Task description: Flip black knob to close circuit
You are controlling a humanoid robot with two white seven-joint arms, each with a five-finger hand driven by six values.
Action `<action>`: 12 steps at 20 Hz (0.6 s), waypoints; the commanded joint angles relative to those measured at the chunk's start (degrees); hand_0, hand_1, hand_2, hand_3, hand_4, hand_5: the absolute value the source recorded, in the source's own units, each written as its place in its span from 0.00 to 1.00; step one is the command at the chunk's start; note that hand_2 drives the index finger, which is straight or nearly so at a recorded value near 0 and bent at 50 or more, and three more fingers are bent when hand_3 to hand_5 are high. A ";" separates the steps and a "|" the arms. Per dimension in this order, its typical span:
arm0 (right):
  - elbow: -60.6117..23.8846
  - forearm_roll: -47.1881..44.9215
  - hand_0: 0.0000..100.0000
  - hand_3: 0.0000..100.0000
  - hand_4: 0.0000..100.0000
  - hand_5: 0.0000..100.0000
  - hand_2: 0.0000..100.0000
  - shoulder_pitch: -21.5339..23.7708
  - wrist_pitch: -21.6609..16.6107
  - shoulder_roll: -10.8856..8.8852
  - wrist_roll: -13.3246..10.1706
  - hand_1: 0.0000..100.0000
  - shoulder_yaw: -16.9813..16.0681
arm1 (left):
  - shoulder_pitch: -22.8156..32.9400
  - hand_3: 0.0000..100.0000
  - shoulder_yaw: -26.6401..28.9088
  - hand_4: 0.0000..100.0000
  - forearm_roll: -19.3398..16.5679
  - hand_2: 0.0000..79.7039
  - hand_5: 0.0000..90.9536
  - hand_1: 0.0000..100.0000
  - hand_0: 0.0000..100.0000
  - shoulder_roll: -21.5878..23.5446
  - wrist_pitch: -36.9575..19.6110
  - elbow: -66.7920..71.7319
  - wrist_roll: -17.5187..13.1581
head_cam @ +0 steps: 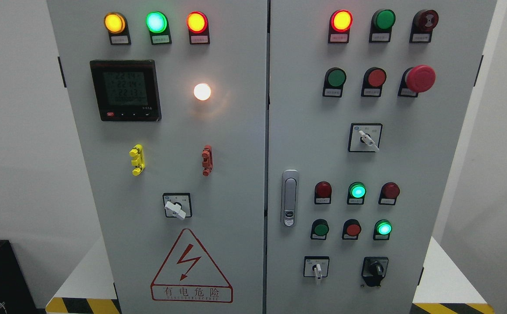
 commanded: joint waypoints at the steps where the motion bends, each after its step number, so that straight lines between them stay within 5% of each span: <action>1: 0.33 0.02 0.00 0.00 0.00 0.00 0.00 0.01 -0.01 0.28 -0.04 0.18 0.21 | 0.00 0.00 -1.14 0.00 -1.23 0.00 0.00 0.00 0.00 0.00 0.05 1.23 0.04; 12: 0.24 -0.07 0.00 0.00 0.00 0.00 0.00 0.01 -1.06 0.37 0.22 0.17 0.21 | 0.00 0.00 -1.14 0.00 -1.23 0.00 0.00 0.00 0.00 0.00 0.05 1.23 0.04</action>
